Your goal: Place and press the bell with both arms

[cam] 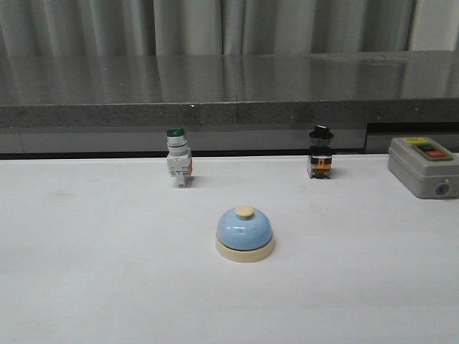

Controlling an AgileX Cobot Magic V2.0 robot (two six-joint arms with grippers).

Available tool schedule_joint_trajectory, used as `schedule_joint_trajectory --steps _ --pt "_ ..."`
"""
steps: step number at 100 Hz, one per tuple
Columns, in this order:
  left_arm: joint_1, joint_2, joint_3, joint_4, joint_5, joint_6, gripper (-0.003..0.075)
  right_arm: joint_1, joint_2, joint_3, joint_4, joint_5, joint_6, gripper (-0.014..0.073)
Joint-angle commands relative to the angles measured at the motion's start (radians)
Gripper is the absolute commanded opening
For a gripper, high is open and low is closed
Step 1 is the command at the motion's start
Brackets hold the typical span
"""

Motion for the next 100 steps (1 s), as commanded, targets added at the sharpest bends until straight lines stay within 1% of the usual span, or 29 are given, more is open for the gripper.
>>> schedule_joint_trajectory --steps 1,14,25,39,74,100 --pt "0.002 -0.030 0.043 0.002 -0.083 -0.011 -0.0020 0.033 0.058 -0.037 0.049 -0.092 -0.034 -0.0060" --pt "0.002 -0.030 0.043 0.002 -0.083 -0.011 -0.0020 0.119 0.171 -0.077 0.051 -0.118 -0.034 -0.0060" --pt "0.002 -0.030 0.043 0.002 -0.083 -0.011 -0.0020 0.194 0.273 -0.141 0.051 -0.136 -0.034 -0.0060" --pt "0.002 -0.030 0.043 0.002 -0.083 -0.011 -0.0020 0.266 0.398 -0.229 0.051 -0.164 -0.034 -0.0060" --pt "0.002 -0.030 0.043 0.002 -0.083 -0.011 -0.0020 0.375 0.691 -0.445 0.051 -0.174 -0.034 -0.0060" --pt "0.002 -0.030 0.043 0.002 -0.083 -0.011 -0.0020 0.417 0.844 -0.564 0.051 -0.173 -0.034 -0.0060"
